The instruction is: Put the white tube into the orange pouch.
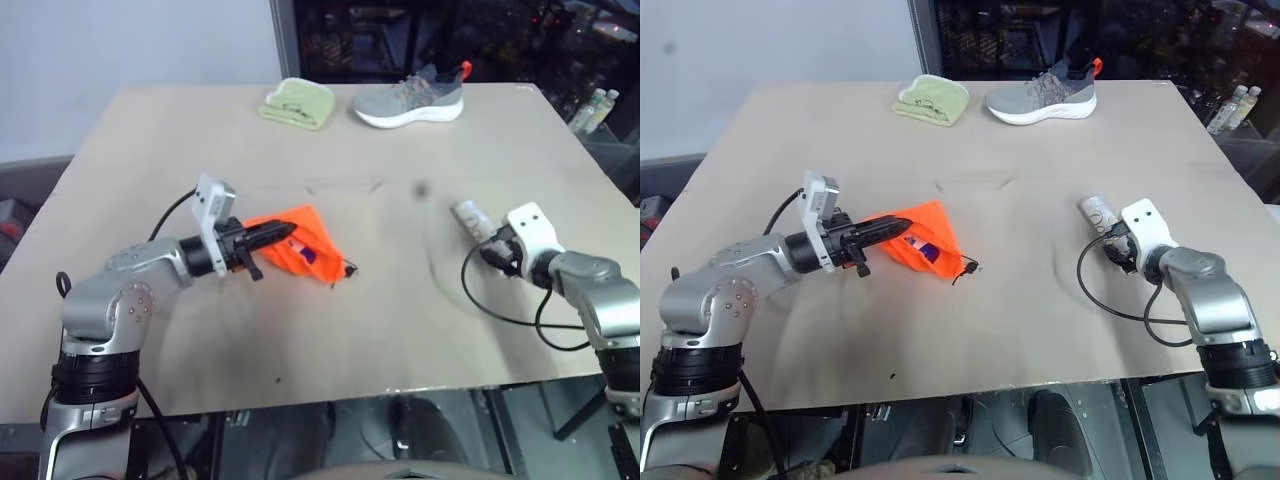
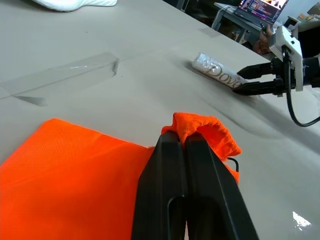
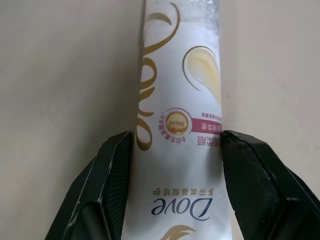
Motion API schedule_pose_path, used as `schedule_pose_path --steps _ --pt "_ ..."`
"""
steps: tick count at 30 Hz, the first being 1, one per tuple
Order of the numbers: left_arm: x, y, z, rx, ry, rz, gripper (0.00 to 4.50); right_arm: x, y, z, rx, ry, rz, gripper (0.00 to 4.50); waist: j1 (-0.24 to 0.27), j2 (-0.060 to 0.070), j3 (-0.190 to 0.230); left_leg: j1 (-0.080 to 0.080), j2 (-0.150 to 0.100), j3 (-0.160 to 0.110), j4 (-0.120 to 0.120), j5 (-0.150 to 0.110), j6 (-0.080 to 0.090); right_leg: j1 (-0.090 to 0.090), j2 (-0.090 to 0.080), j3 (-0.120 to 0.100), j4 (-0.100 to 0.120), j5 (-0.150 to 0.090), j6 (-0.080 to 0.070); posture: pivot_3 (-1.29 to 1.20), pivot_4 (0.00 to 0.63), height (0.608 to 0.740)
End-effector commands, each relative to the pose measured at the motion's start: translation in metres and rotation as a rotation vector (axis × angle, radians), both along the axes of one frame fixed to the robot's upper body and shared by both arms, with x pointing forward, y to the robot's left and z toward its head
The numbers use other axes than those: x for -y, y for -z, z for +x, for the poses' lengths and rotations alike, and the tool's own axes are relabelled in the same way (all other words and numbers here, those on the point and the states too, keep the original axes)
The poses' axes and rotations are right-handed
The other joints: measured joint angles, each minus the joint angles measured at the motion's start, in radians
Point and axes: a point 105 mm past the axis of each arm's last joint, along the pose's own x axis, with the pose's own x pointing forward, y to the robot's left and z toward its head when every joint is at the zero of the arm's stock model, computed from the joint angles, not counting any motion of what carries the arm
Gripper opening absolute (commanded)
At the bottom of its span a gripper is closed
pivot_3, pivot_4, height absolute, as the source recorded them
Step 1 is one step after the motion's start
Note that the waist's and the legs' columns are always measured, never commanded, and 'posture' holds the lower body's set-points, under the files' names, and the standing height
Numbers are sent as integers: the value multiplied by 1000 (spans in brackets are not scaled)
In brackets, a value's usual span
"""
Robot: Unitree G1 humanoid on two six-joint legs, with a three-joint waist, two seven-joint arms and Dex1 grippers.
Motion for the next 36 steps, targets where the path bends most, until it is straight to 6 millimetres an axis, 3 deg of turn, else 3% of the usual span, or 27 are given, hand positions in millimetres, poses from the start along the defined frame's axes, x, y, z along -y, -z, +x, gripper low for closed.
schedule_pose_path --steps 1,5,9,13,16,18,24,27,32,36 --pt "6 -10 -4 48 32 0 0 9 4 8 -65 20 35 2790 -6 0 0 0 0 0 0 0 0 0 0 0 0 0 0 0 150 740" --pt "6 -9 -7 45 27 -3 0 6 8 13 -140 2 85 2790 -12 0 0 0 0 0 0 0 0 0 0 0 0 0 0 0 150 740" --pt "5 -8 -8 43 17 -4 0 5 7 12 -147 -17 92 1505 -12 -1 -1 0 0 -2 0 0 0 0 0 0 0 0 0 0 150 740" --pt "4 -8 -9 42 2 -11 0 0 -9 10 -75 -51 87 94 -13 -3 -2 1 1 -3 0 0 0 0 0 1 0 0 0 0 150 740" --pt "5 -9 -8 38 -5 -23 0 -7 -34 1 22 -113 49 94 -11 -2 -1 0 1 -4 0 0 0 -1 0 0 1 0 0 0 150 740" --pt "6 -10 -8 32 -4 -32 0 -25 -48 -16 37 -207 69 94 -9 1 1 -2 1 -5 -1 0 0 -2 -1 0 0 0 0 0 150 740" --pt "11 -13 -6 29 16 -33 0 -109 -57 -88 -78 -592 188 94 -11 4 2 -2 1 -6 -1 0 0 -2 -1 -1 1 0 0 0 150 740" --pt "15 -16 -5 31 36 -27 0 -143 -65 -110 -128 -728 293 94 -12 3 2 -2 3 -6 -1 0 0 -2 0 -1 0 0 0 0 150 740" --pt "17 -17 -8 38 70 -3 0 -170 -64 -119 -209 -824 317 94 -6 3 2 -2 3 -6 -1 0 0 -2 0 -2 0 0 0 0 150 740" --pt "21 -15 -16 53 115 38 0 -187 -55 -99 -250 -800 315 94 -11 3 2 -2 0 -6 -1 0 0 -2 -1 -1 -1 0 0 0 150 740"
